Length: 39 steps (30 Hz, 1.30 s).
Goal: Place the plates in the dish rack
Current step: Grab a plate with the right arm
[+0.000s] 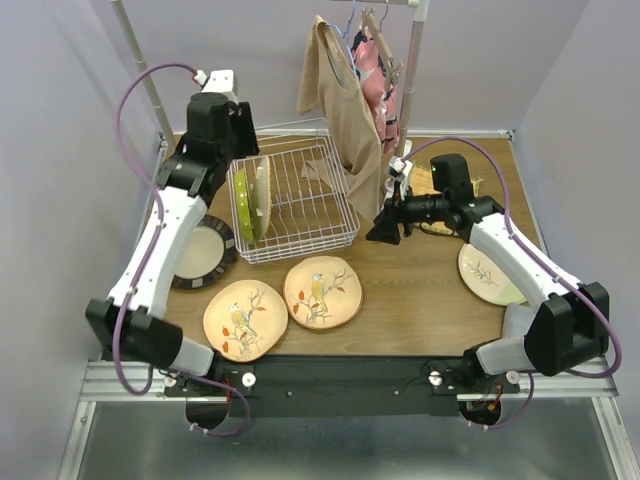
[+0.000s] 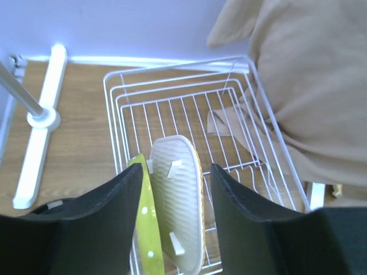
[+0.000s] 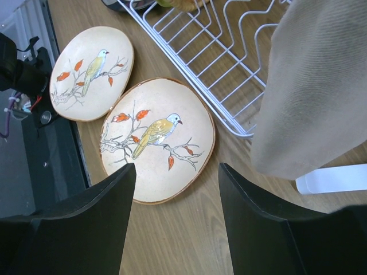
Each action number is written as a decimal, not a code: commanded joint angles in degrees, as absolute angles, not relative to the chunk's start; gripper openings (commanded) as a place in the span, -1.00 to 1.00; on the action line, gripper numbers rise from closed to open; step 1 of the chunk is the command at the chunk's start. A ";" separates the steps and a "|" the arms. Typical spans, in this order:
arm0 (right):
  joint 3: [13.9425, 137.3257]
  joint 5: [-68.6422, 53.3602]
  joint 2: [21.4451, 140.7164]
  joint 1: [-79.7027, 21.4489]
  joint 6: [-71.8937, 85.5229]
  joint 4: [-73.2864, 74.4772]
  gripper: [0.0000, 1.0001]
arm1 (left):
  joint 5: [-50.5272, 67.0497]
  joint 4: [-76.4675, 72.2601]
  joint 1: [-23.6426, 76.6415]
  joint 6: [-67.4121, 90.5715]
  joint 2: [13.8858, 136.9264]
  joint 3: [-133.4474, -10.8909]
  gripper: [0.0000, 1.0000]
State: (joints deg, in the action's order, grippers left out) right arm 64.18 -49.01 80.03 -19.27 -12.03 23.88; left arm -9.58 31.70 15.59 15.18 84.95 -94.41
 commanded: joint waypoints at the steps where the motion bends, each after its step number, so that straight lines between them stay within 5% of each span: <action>1: 63.46 -50.98 78.40 -18.72 -15.03 26.45 0.36 | -9.58 24.19 15.47 12.83 73.77 -88.34 0.23; 8: 60.13 -45.98 74.01 -18.54 -17.66 28.73 0.53 | -10.11 18.20 15.47 10.29 61.80 -75.87 0.50; 20: 56.95 -28.84 66.19 -16.70 -19.34 36.83 0.79 | -9.40 9.15 15.47 8.17 46.94 -57.77 0.54; 39: 58.36 -32.07 75.22 -15.03 -18.46 39.99 0.84 | -9.14 -3.87 15.38 6.15 32.43 -39.29 0.62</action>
State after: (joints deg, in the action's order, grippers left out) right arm 56.77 -30.74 73.49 -15.53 -18.48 38.06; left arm -9.54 -0.10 15.59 6.83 33.47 -39.44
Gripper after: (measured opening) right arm 0.915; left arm 0.809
